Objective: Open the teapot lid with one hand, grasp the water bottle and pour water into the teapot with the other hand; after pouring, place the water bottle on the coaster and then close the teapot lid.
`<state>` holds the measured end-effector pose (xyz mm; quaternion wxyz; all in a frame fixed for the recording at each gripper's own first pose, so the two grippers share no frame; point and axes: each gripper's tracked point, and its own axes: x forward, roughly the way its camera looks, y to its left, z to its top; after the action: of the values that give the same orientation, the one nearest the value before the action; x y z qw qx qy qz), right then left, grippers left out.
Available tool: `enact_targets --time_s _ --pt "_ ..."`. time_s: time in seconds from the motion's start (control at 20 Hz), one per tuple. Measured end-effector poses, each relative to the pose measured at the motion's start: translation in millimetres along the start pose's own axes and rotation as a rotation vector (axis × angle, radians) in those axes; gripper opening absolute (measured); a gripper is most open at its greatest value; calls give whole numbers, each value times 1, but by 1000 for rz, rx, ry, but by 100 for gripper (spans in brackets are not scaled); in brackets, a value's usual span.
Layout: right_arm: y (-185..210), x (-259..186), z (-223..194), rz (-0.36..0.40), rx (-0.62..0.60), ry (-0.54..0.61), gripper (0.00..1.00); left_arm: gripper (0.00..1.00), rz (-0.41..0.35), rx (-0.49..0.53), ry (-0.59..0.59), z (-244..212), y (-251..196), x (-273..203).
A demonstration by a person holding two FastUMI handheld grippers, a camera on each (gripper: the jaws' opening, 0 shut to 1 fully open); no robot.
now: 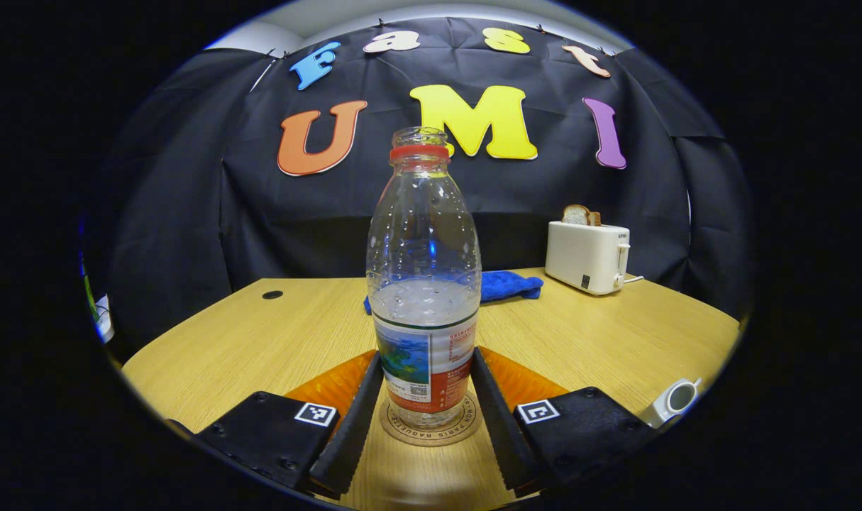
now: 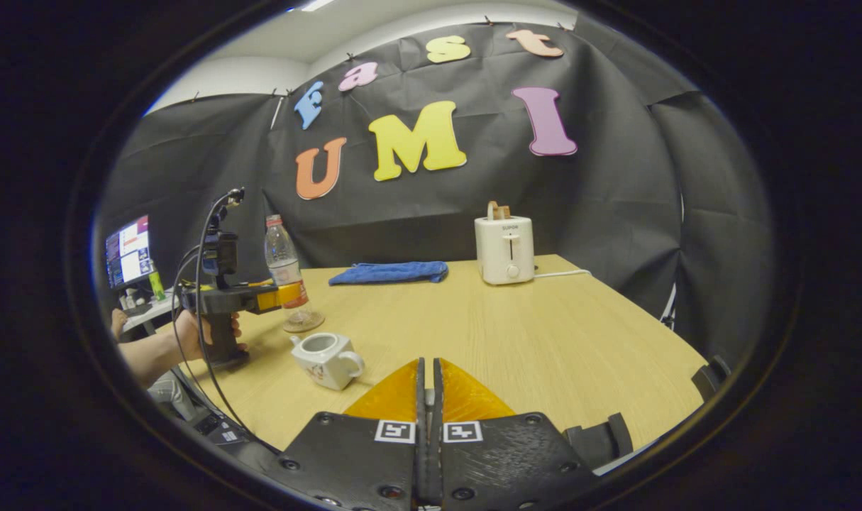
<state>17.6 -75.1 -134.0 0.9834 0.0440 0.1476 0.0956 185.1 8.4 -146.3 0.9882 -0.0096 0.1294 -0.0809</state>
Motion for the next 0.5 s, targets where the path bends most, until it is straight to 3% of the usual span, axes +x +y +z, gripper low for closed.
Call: enact_targets --time_s 0.5 --pt "2 -2 3 0 4 -7 0 82 -5 -26 23 -11 -1 0"
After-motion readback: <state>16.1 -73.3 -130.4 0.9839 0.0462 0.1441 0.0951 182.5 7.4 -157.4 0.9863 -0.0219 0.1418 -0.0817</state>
